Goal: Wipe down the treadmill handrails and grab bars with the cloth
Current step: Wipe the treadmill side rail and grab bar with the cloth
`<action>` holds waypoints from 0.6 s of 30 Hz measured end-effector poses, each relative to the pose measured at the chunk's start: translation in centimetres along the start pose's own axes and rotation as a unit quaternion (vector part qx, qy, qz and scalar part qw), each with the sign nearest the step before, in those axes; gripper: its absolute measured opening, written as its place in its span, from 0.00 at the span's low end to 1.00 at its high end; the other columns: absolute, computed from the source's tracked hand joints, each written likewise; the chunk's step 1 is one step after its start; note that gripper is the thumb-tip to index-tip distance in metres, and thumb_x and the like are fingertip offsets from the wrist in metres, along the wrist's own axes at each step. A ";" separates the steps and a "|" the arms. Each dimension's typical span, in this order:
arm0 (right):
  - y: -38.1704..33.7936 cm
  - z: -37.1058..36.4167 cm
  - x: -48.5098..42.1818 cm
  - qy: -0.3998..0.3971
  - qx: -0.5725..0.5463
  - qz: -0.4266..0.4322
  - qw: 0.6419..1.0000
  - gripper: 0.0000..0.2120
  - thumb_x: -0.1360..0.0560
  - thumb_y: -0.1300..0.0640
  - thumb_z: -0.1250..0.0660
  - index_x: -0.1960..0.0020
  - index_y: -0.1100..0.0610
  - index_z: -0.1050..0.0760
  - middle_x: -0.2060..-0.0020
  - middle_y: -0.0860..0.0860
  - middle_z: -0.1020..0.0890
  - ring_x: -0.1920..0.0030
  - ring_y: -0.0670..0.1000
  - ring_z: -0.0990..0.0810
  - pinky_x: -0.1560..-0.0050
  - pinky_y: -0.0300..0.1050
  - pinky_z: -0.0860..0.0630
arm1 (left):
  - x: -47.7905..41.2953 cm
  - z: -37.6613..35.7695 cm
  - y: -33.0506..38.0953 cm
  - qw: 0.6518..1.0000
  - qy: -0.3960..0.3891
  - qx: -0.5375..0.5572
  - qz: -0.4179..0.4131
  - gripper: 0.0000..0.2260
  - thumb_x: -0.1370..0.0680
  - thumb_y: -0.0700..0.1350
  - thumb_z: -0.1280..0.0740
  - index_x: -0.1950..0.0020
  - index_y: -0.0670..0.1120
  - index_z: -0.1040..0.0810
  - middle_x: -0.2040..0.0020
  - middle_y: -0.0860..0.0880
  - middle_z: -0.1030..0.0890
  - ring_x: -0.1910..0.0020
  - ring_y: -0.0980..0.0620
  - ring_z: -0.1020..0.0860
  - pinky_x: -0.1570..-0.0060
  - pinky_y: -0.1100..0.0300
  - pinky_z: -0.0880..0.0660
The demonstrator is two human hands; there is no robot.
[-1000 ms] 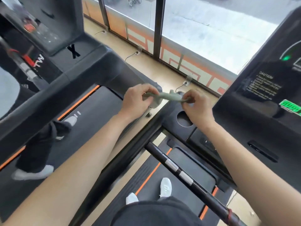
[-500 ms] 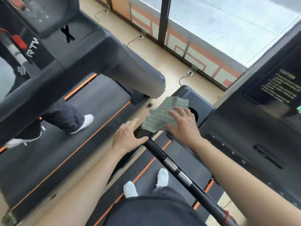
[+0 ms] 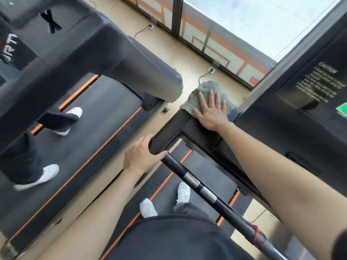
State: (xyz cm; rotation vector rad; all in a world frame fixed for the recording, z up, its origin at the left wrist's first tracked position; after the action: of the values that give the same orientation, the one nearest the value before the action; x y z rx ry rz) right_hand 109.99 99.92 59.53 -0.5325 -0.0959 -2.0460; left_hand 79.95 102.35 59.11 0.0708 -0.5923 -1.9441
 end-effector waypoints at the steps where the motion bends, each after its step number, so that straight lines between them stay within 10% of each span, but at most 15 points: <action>1: 0.9 0.4 -0.4 -0.007 -0.005 -0.023 1.000 0.34 0.20 0.31 0.58 0.20 0.41 0.67 0.21 0.52 0.68 0.21 0.57 0.70 0.23 0.59 0.67 | 0.0 0.0 0.0 1.000 0.001 0.000 -0.001 0.33 0.31 0.71 0.30 0.31 0.56 0.27 0.44 0.54 0.20 0.43 0.46 0.20 0.49 0.52 0.24; 6: 3.2 0.8 0.3 -0.036 -0.013 -0.078 0.996 0.35 0.19 0.34 0.55 0.19 0.46 0.67 0.21 0.55 0.68 0.21 0.58 0.69 0.22 0.59 0.64 | 0.0 0.2 0.1 1.000 -0.003 0.000 -0.003 0.33 0.30 0.71 0.30 0.31 0.55 0.27 0.42 0.53 0.20 0.42 0.46 0.20 0.49 0.52 0.26; 18: -4.5 -4.2 9.2 0.002 0.056 0.123 0.991 0.34 0.19 0.34 0.58 0.18 0.47 0.61 0.19 0.48 0.61 0.21 0.56 0.68 0.22 0.59 0.65 | 0.2 0.5 0.3 1.000 -0.006 0.021 0.002 0.31 0.32 0.70 0.29 0.33 0.57 0.26 0.43 0.55 0.20 0.43 0.47 0.20 0.48 0.52 0.24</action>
State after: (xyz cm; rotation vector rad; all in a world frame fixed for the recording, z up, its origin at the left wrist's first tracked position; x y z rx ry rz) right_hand 100.95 93.60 60.14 -0.4469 -0.1345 -1.7889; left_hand 79.94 102.27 59.69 0.0834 -0.6410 -1.9307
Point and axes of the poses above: each hand's wrist, its own x-axis away from the middle knuckle, its own z-axis out of the back of the hand, y = z × x, the point moved 3 cm from there along -x, towards the middle knuckle
